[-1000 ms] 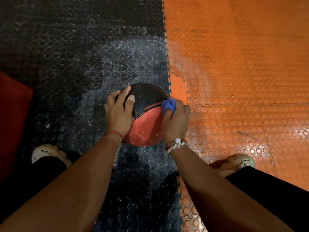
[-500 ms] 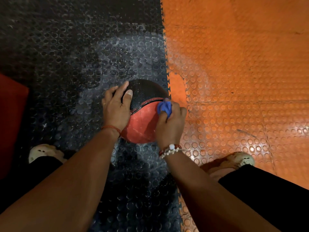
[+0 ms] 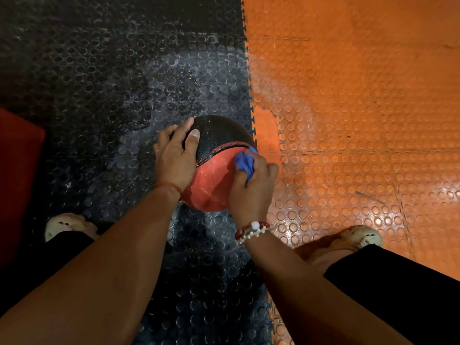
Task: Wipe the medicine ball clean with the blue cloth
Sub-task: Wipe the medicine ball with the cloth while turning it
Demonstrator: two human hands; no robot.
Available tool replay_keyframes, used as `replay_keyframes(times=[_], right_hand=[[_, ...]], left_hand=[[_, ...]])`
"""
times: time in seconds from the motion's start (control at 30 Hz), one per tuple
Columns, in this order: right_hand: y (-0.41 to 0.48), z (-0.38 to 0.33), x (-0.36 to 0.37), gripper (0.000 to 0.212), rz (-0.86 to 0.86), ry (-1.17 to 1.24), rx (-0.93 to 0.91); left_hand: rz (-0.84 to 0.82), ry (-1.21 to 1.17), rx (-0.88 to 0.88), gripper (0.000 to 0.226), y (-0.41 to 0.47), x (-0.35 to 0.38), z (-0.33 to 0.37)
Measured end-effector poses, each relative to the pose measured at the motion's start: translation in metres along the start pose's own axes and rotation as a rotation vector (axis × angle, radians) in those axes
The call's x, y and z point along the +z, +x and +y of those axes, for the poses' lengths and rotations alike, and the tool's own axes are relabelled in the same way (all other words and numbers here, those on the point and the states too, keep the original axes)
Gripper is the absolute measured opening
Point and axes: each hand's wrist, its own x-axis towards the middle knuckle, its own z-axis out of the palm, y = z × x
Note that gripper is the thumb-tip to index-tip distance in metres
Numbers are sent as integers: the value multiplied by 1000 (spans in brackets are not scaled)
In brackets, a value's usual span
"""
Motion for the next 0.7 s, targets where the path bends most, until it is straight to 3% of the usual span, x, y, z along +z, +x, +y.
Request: replay_keyframes(times=[0.1, 0.2, 0.33, 0.43, 0.53, 0.6, 0.7], right_hand=[[24, 2, -2, 31, -18, -42, -64], [50, 24, 1, 25, -17, 2, 86], [62, 53, 7, 16, -41, 207, 376], [64, 65, 8, 9, -94, 316, 454], [64, 63, 4, 14, -104, 381, 524], [61, 60, 3, 18, -98, 383, 550], [53, 56, 1, 16, -94, 312, 568]], left_hand=[[-24, -5, 1, 40, 0, 0, -1], [-27, -42, -4, 42, 3, -2, -1], [-32, -330, -95, 58, -3, -7, -24], [-12, -579, -266, 73, -23, 1, -43], [15, -704, -316, 68, -28, 8, -41], [-15, -725, -340, 69, -23, 4, -39], [-147, -624, -404, 88, -16, -10, -37]])
